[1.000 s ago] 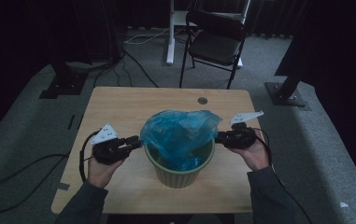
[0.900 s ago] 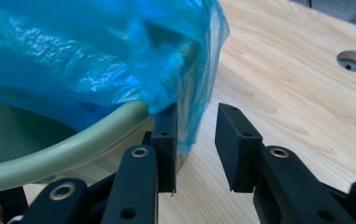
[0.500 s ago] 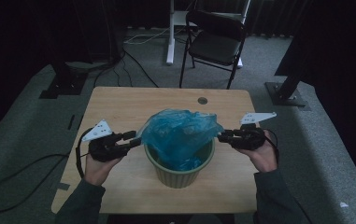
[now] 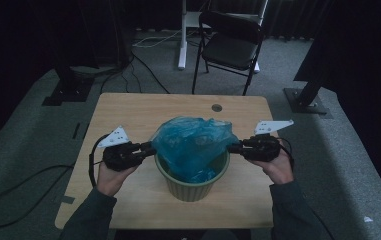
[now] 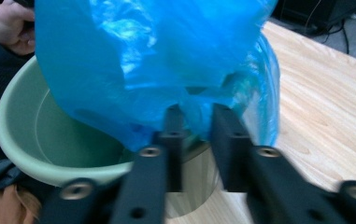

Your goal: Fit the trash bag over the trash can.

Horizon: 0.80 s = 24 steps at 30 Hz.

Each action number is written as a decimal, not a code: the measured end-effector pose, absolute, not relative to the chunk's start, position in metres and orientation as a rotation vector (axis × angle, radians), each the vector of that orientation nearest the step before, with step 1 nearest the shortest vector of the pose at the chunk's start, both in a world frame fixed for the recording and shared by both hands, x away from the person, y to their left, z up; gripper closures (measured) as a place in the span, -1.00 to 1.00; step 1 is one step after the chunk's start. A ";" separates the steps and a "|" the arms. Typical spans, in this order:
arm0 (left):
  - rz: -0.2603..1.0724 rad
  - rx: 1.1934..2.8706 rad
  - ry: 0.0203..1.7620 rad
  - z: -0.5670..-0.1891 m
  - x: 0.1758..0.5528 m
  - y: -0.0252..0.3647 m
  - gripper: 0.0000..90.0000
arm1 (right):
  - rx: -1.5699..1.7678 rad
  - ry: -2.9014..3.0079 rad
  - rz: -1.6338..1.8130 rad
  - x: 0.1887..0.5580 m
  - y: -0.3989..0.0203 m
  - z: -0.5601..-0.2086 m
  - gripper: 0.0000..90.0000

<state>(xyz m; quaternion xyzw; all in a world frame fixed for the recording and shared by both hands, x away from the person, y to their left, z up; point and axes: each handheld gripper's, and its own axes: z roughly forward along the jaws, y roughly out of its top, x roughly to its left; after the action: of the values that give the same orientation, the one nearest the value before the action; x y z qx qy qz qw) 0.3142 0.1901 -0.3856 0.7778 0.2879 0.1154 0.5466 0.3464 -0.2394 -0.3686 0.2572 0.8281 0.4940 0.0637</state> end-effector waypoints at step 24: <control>0.218 1.889 0.652 -0.410 0.274 0.189 0.99 | 0.717 2.667 1.448 0.320 -0.241 -0.394 0.95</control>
<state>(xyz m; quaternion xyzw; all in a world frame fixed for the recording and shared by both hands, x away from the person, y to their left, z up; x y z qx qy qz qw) 0.2743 0.1892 -0.4102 0.7934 0.2738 0.0913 0.5360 0.3196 -0.2415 -0.3936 0.2300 0.8552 0.4644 0.0116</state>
